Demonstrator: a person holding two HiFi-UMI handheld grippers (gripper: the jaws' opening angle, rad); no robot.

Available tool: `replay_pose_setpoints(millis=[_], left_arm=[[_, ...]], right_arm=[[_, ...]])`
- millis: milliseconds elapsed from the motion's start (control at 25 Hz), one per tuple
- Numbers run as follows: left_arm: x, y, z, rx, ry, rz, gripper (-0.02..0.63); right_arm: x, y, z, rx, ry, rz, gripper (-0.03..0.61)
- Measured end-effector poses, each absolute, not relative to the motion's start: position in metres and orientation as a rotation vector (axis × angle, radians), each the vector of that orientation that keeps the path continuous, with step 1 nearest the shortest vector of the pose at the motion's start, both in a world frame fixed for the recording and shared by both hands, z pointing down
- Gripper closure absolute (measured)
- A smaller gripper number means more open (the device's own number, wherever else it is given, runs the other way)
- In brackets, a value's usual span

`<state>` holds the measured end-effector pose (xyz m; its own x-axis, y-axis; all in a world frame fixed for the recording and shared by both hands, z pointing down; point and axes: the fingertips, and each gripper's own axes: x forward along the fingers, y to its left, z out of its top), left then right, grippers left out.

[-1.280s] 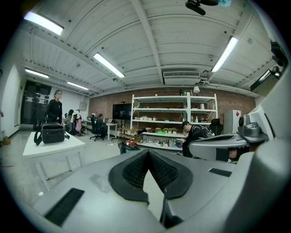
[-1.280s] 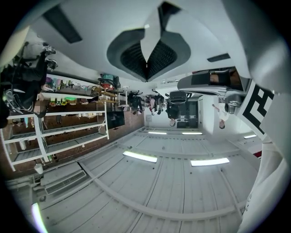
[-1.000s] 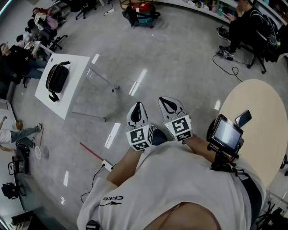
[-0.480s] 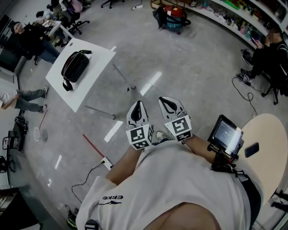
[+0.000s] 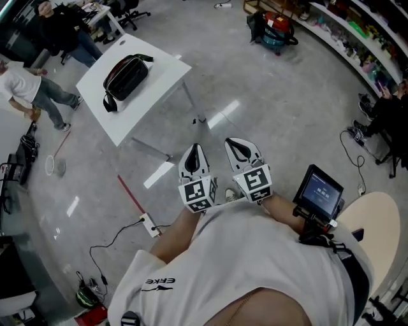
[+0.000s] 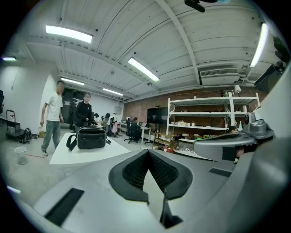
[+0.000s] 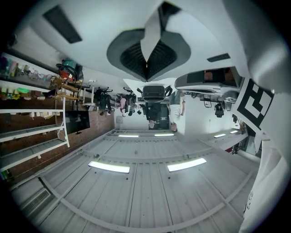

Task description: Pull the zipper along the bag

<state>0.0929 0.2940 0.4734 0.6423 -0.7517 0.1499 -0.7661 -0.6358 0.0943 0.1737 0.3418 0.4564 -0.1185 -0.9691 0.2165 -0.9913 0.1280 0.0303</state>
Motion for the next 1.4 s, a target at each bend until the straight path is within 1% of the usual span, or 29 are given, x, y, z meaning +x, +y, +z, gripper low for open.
replay_pose_setpoints(millis=[400,920,1280,1400], left_arm=[[0.066,0.241,0.476,2.600,-1.451,0.146,0.611],[0.071,0.127,0.466,2.457,-1.694,0.189,0.611],[0.078,0.076,0.466,2.344,-1.845,0.157,0.611],[0.072,0.055,0.476,2.299,-1.879,0.168,0.611]], right_arm=[[0.151,0.279,0.461,1.773,-2.331,0.180,0.574],[0.169,0.147,0.454,1.586,-2.484,0.203,0.574],[0.179,0.083,0.452,1.453,-2.579,0.192,0.574],[0.176,0.057,0.463,1.418,-2.591,0.222,0.574]])
